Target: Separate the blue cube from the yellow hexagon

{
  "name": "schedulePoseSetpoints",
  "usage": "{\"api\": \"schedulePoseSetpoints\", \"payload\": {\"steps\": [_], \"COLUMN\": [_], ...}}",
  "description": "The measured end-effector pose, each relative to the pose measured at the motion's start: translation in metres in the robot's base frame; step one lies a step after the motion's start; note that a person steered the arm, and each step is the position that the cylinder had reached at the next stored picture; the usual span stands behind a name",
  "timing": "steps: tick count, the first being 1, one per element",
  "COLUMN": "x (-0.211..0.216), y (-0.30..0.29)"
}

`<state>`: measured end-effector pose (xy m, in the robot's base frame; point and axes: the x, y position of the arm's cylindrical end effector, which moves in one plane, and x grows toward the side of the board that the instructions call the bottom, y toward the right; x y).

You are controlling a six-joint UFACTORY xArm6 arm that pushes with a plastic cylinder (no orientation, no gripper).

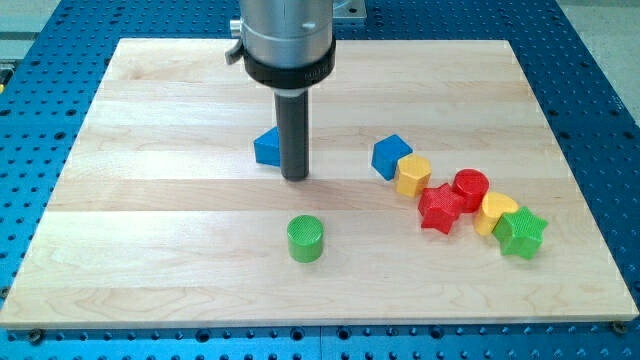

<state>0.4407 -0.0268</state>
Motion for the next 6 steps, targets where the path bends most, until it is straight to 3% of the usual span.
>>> {"api": "schedulePoseSetpoints", "payload": {"steps": [2,3,4,6], "x": [-0.063,-0.022,0.026,-0.010], "y": [0.119,0.200,0.180,0.087]}}
